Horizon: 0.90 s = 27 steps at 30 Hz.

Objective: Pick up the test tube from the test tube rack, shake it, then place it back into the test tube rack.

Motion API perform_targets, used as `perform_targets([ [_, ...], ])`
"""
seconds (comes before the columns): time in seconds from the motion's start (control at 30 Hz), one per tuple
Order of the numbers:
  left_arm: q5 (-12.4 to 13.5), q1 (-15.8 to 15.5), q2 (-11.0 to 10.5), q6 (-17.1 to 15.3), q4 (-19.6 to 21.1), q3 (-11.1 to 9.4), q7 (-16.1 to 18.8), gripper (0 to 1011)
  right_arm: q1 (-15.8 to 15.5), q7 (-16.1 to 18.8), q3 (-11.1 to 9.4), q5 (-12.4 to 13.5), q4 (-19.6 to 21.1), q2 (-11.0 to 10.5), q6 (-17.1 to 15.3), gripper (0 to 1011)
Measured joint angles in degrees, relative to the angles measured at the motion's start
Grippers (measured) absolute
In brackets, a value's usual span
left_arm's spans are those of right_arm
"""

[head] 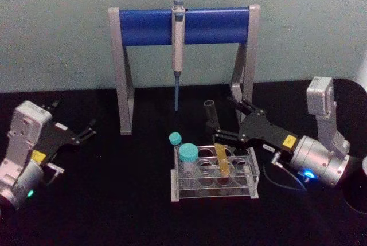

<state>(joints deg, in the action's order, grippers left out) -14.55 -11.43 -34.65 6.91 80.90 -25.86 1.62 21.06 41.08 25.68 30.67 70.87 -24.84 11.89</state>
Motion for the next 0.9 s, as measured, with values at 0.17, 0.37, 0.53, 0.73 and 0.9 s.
perform_targets([
  [0.17,0.0,0.0,0.0,0.0,0.0,0.0,0.0,1001,-0.7,-0.4,-1.1,0.3,1.7,-0.2,1.4,1000],
  [0.37,0.0,0.0,0.0,0.0,0.0,0.0,0.0,1001,-4.1,-5.8,-5.5,0.4,6.4,-0.5,4.9,1000],
  [0.53,0.0,0.0,0.0,0.0,0.0,0.0,0.0,1001,-6.9,-13.1,-8.4,-2.9,9.4,-0.7,5.2,1000],
  [0.73,0.0,0.0,0.0,0.0,0.0,0.0,0.0,1001,-10.2,-22.3,-11.0,-7.2,11.7,-0.5,1.0,1000],
  [0.9,0.0,0.0,0.0,0.0,0.0,0.0,0.0,1001,-11.9,-27.0,-11.9,-9.4,12.3,0.1,-3.5,1000],
])
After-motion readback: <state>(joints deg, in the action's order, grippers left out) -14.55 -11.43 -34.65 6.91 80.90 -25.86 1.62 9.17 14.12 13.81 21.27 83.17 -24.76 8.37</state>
